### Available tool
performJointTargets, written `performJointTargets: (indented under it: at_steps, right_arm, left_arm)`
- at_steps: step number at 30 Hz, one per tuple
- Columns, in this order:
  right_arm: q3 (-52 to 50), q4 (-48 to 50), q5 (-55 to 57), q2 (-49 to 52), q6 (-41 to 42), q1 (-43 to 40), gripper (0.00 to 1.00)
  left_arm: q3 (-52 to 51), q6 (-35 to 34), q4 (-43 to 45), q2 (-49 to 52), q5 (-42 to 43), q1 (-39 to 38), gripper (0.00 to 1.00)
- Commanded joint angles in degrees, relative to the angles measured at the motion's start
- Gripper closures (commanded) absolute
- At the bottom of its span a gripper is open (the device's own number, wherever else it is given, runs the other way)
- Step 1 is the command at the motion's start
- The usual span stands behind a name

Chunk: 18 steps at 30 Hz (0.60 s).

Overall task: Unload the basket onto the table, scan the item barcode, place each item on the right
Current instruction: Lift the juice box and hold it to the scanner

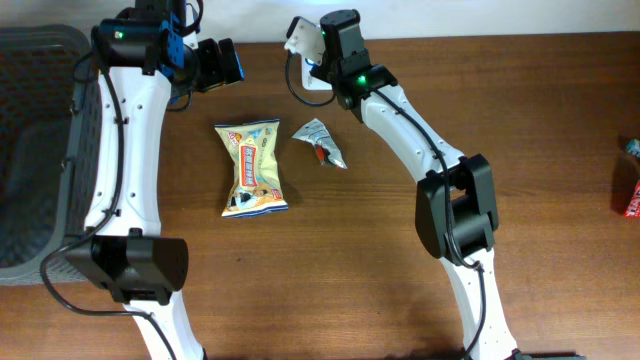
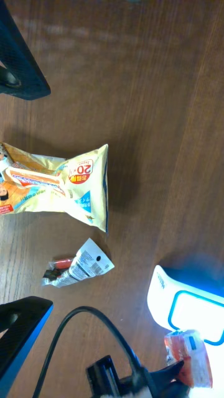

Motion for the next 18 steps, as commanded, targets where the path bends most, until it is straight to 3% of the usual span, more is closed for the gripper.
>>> performJointTargets:
  at_steps: [1, 12, 16, 18]
  right_arm:
    - [0.66, 1.49, 1.75, 0.61, -8.98, 0.26, 0.96]
    - [0.66, 2.75, 4.46, 0.61, -22.21, 0.31, 0.96]
    - [0.66, 2.99, 4.48, 0.61, -20.87, 0.31, 0.96]
    - [0.66, 3.37, 4.48, 0.61, -16.04, 0.31, 0.96]
  left_arm:
    - [0.02, -0.37, -0.09, -0.50, -0.63, 0.35, 0.01]
    - [0.04, -0.39, -0.07, -0.50, -0.63, 0.35, 0.01]
    - [0.04, -0.39, -0.07, -0.50, -0.63, 0.35, 0.01]
    - [0.04, -0.39, -0.07, -0.50, -0.63, 0.37, 0.01]
